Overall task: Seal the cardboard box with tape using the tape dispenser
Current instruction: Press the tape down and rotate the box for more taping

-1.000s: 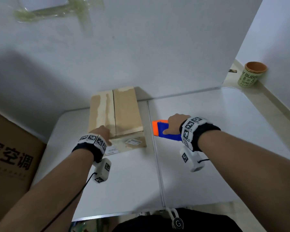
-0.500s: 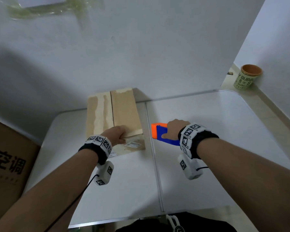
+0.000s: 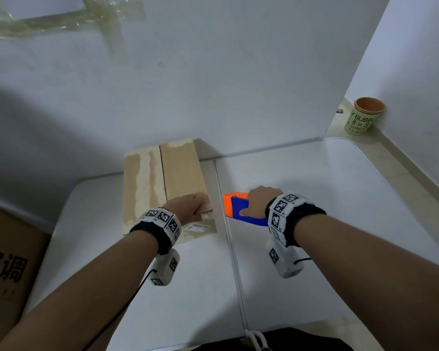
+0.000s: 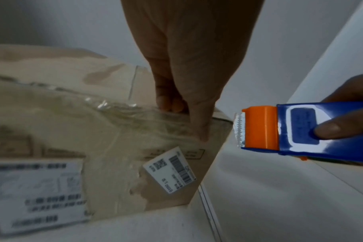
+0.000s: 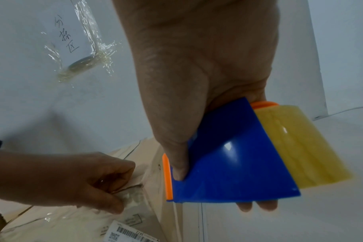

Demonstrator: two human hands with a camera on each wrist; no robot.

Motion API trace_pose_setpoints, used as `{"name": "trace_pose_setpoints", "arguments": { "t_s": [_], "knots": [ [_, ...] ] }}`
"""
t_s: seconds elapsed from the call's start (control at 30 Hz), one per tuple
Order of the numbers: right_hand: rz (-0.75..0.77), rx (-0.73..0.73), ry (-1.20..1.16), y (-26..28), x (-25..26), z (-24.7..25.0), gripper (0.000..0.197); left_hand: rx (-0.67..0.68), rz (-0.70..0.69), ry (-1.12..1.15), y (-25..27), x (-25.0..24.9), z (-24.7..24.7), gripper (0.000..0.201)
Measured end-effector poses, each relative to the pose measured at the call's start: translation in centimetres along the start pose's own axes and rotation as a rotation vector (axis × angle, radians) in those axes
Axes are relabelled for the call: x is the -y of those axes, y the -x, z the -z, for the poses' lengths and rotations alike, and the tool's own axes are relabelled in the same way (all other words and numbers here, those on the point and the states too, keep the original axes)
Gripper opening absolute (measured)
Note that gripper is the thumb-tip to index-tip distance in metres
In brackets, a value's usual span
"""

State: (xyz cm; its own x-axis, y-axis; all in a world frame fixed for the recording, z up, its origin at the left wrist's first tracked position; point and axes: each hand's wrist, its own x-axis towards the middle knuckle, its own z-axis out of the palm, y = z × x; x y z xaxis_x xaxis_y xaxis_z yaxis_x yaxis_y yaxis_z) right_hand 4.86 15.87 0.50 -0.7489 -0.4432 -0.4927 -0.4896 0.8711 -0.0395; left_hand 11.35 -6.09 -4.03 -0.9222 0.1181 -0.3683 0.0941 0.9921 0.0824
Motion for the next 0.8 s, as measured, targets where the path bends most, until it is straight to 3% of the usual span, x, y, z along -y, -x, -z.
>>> {"name": "trace_pose_setpoints", "arguments": {
  "t_s": [0.1,0.27,0.43,0.63,0.8],
  "knots": [
    [0.009,0.002,-0.011,-0.1,-0.1,-0.1,0.044,-0.042,-0.007,-0.006,-0.9,-1.1,0.2,0.045],
    [0.031,0.004,0.0,-0.3,-0.5,0.0,0.042,-0.122,-0.006,0.169,-2.1,-1.5,-0.1,0.033],
    [0.051,-0.008,0.027,-0.4,-1.4,0.1,0.038,-0.108,0.019,0.187,-2.3,-1.3,0.0,0.043],
    [0.104,0.004,0.009,0.0,-4.1,0.2,0.054,-0.1,0.015,0.155,-2.3,-1.2,0.0,0.044],
    [0.138,0.007,0.003,0.0,-5.1,-0.3,0.056,-0.081,0.02,0.155,-2.3,-1.2,0.1,0.043]
  ]
}}
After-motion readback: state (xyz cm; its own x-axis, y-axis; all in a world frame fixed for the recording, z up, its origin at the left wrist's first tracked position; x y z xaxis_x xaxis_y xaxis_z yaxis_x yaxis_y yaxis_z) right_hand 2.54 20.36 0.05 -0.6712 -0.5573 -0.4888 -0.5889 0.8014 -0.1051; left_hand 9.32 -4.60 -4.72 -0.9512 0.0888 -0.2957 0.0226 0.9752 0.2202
